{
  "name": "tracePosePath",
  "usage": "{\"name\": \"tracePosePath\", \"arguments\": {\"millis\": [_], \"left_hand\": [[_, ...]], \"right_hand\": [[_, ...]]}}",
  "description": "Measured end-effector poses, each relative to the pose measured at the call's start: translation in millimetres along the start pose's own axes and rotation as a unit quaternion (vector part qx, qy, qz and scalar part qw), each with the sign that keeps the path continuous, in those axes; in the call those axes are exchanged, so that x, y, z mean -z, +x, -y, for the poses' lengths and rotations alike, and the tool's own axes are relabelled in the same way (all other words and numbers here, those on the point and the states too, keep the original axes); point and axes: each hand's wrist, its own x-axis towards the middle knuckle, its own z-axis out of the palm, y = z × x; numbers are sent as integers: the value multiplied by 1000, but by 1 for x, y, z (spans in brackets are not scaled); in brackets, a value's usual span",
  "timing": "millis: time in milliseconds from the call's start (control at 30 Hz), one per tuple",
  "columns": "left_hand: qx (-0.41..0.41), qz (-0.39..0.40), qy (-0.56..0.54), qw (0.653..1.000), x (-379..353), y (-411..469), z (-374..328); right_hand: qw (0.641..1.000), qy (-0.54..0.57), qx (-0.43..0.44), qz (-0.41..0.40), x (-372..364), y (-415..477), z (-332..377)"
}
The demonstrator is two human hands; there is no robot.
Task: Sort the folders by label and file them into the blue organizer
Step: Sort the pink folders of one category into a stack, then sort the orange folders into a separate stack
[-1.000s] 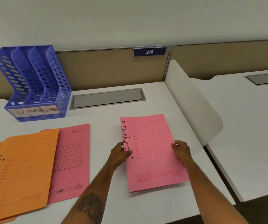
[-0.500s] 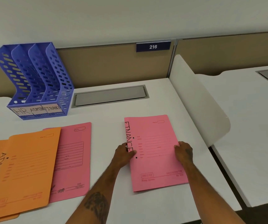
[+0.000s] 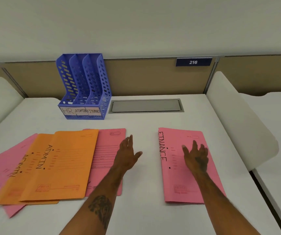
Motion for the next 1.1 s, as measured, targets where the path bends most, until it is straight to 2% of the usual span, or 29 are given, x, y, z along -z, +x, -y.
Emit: {"name": "tracePosePath", "arguments": {"millis": [167,533,800,900,1100], "left_hand": [[-14,-39,129,991,51,-17,69],[-7,-17,258,966,155,-47,256],[-40,-5,275,961,188,-55,346],[-40,-5,261,965,192,-54,363],[13,-1,190,982,187,-60,378]], "right_hand": [[995,-40,96,-2,-28,-34,73],[988,-62,141,6,-122,-135,232],[981,-113,155,20,-186,-200,295],[980,-113,158,51,-200,-213,309],[981,-49,151,109,-214,-225,316]]}}
